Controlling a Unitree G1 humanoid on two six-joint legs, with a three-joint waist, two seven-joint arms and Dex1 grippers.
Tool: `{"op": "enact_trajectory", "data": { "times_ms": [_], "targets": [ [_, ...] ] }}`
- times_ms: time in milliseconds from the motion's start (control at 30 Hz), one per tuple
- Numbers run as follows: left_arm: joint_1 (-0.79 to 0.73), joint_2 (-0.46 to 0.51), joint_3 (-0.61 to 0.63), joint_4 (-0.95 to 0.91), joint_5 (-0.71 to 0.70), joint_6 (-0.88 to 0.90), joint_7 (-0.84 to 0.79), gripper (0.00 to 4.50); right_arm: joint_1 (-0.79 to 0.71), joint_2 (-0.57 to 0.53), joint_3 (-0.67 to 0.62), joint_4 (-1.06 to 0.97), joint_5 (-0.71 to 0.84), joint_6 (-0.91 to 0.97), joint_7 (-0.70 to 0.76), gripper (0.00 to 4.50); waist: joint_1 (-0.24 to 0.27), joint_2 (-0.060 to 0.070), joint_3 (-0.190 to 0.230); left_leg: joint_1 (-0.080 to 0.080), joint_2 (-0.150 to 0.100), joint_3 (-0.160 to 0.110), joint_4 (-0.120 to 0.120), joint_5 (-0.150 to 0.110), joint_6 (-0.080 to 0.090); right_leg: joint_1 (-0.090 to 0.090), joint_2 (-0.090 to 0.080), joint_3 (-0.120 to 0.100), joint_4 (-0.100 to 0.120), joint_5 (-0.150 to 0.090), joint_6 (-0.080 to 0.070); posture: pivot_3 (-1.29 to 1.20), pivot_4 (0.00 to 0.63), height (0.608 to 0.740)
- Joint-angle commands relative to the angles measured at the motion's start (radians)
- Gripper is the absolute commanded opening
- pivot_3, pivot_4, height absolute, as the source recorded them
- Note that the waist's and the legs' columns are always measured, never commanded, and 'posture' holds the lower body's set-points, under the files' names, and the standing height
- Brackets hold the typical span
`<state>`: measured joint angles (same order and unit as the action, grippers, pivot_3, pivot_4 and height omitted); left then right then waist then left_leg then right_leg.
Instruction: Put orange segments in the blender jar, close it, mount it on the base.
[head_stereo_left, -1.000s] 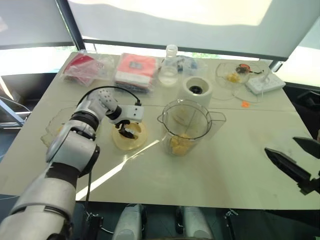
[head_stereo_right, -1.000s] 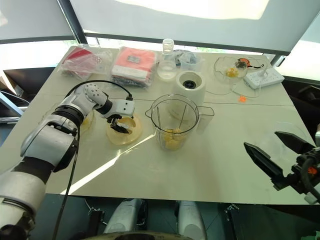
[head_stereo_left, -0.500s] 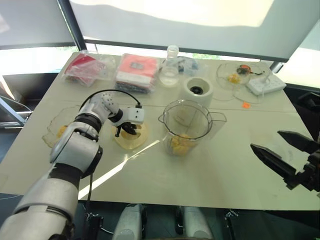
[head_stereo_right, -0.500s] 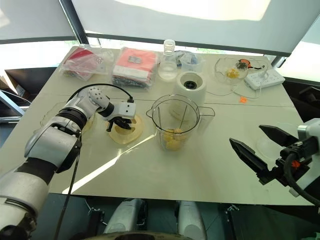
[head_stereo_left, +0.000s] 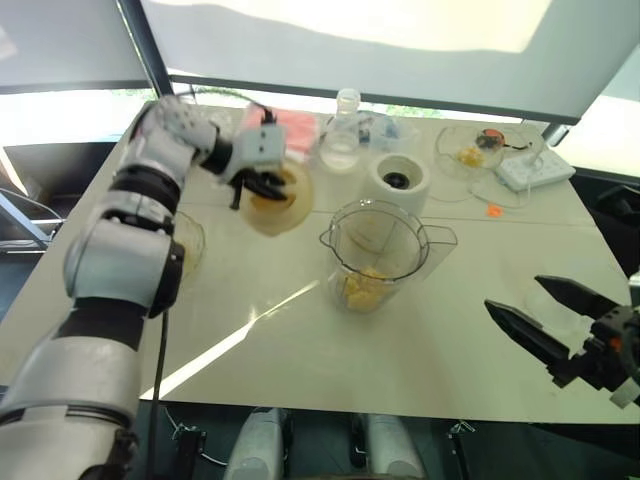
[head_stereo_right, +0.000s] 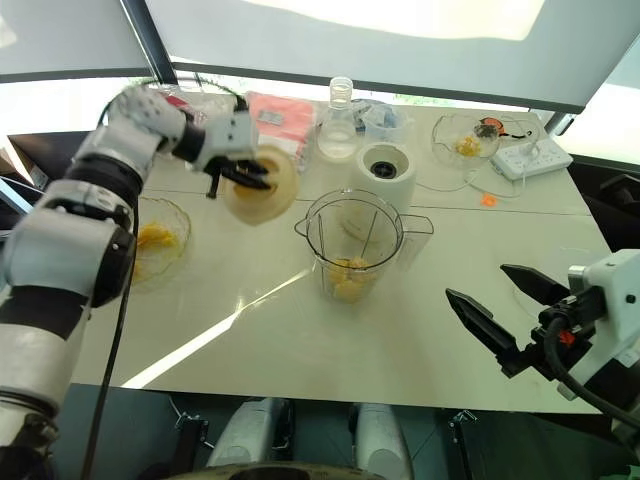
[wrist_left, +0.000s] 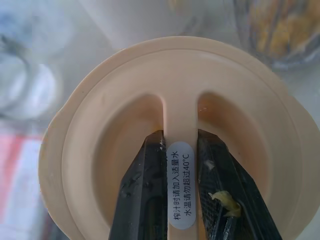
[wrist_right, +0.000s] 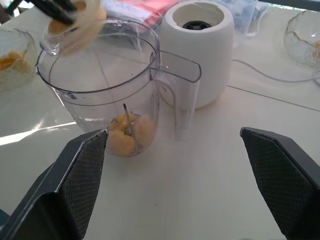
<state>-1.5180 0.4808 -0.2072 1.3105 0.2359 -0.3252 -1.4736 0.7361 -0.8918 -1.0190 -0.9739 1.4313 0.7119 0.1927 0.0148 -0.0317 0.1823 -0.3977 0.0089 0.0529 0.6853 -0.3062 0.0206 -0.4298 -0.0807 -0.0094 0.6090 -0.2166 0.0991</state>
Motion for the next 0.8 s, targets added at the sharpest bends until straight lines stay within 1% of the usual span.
{"op": "enact_trajectory", "data": {
  "times_ms": [33, 100, 167, 233, 300, 400, 467, 633, 800],
  "targets": [
    [-0.118, 0.012, 0.078, -0.029, -0.082, 0.079, -0.077, 0.24, -0.022, 0.013, 0.028, 0.012, -0.042, -0.025, 0.013, 4.5, -0.001, 0.0, 0.0, 0.0, 0.0, 0.0, 0.0, 0.0, 0.0, 0.0, 0.0, 0.0, 0.0, 0.0, 0.0, 0.0, 0.15, 0.74],
    [-0.152, 0.009, 0.101, -0.032, -0.108, 0.112, -0.116, 0.24, -0.036, 0.016, 0.05, 0.013, -0.057, -0.026, 0.014, 4.5, -0.002, 0.0, 0.0, 0.0, 0.0, 0.0, 0.0, 0.0, 0.0, 0.0, 0.001, 0.0, 0.0, 0.0, 0.0, 0.0, 0.15, 0.74],
    [-0.216, -0.007, 0.084, -0.035, -0.154, 0.189, -0.137, 0.24, -0.064, 0.017, 0.099, 0.019, -0.084, -0.027, 0.011, 4.5, -0.001, 0.0, 0.0, 0.001, 0.0, 0.0, 0.0, 0.0, 0.0, 0.0, 0.001, 0.0, 0.001, -0.001, -0.001, 0.0, 0.15, 0.74],
    [-0.284, -0.043, 0.043, -0.041, -0.211, 0.297, -0.141, 0.24, -0.101, 0.027, 0.164, 0.028, -0.122, -0.032, 0.008, 4.5, -0.001, 0.0, 0.0, 0.001, 0.0, -0.001, 0.0, 0.0, 0.0, 0.0, 0.001, 0.0, 0.002, -0.002, -0.003, 0.0, 0.15, 0.74],
    [-0.313, -0.08, -0.01, -0.063, -0.268, 0.354, -0.141, 0.24, -0.133, 0.044, 0.23, 0.034, -0.171, -0.037, 0.006, 4.5, 0.003, 0.0, 0.0, 0.001, 0.0, -0.002, 0.001, 0.0, 0.0, 0.0, 0.002, -0.001, 0.002, -0.002, -0.003, 0.0, 0.15, 0.74],
    [-0.3, -0.106, -0.097, -0.108, -0.346, 0.384, -0.141, 0.24, -0.178, 0.067, 0.297, 0.036, -0.211, -0.047, 0.002, 4.5, -0.001, 0.001, -0.001, 0.001, 0.0, -0.001, 0.001, 0.0, 0.0, 0.0, 0.001, 0.0, 0.001, -0.002, -0.002, 0.0, 0.15, 0.74],
    [-0.276, -0.122, -0.164, -0.142, -0.381, 0.372, -0.141, 0.24, -0.214, 0.084, 0.327, 0.042, -0.221, -0.061, -0.002, 4.5, -0.006, 0.001, 0.0, 0.001, 0.0, 0.0, 0.001, 0.0, 0.0, 0.0, 0.001, 0.001, 0.002, -0.002, -0.002, 0.0, 0.15, 0.74],
    [-0.229, -0.144, -0.353, -0.224, -0.489, 0.384, -0.141, 0.24, -0.242, 0.111, 0.367, 0.047, -0.255, -0.064, -0.003, 4.5, -0.002, 0.002, 0.0, 0.003, 0.001, -0.001, 0.001, 0.0, 0.0, 0.0, 0.003, 0.002, 0.005, -0.002, -0.003, 0.0, 0.15, 0.74],
    [-0.217, -0.149, -0.486, -0.287, -0.604, 0.405, -0.141, 0.24, -0.257, 0.122, 0.396, 0.053, -0.283, -0.059, -0.009, 4.5, -0.002, 0.002, 0.0, 0.002, 0.001, -0.001, 0.001, 0.0, 0.0, 0.0, 0.002, 0.002, 0.003, -0.002, -0.003, 0.0, 0.15, 0.74]
  ]
}}
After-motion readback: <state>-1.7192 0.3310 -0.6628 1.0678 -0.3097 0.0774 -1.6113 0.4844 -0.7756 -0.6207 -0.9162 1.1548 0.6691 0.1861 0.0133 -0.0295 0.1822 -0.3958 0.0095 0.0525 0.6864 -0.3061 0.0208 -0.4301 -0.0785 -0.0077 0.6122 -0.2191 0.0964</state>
